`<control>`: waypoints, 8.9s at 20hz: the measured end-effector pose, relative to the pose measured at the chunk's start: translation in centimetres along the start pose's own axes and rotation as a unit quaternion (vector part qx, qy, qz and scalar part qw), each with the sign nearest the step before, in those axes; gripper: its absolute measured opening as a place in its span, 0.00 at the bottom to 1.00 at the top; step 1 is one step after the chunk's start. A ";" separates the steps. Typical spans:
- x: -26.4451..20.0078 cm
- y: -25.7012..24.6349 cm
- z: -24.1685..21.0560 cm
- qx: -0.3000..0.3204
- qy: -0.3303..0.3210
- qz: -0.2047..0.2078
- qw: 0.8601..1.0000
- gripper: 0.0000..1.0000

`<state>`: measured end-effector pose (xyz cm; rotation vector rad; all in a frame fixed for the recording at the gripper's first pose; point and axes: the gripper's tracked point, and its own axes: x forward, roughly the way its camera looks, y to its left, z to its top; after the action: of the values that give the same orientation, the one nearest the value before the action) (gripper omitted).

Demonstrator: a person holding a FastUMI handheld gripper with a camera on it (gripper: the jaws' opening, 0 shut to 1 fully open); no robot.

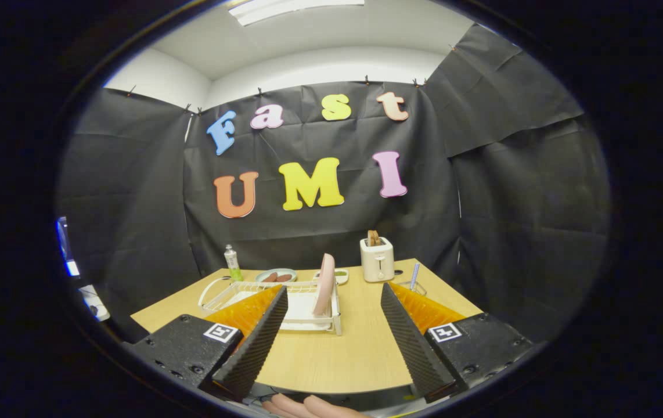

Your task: Take the plate from the dish rack, then take the spoon from the basket and place it into the plate.

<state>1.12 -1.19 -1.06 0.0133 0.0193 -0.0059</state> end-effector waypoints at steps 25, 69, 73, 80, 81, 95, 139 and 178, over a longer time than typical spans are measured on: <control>15.5 4.9 5.5 -0.084 0.136 0.031 0.987 1.00; 33.5 3.0 0.4 -0.155 0.470 -0.221 0.841 0.26; 33.0 3.2 2.0 -0.152 0.440 -0.229 0.855 0.24; 28.5 4.9 3.6 -0.142 0.421 -0.161 0.881 0.24; 27.3 5.1 3.3 -0.131 0.422 -0.144 0.886 0.24; 12.6 8.6 -11.2 0.020 0.442 0.045 0.895 0.24; 17.8 -6.8 -10.9 -0.041 0.153 -0.037 0.987 0.97; 33.9 -19.7 -1.3 -0.012 0.053 -0.094 0.994 0.15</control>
<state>34.83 -21.11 -3.25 -0.0122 0.1263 -0.1930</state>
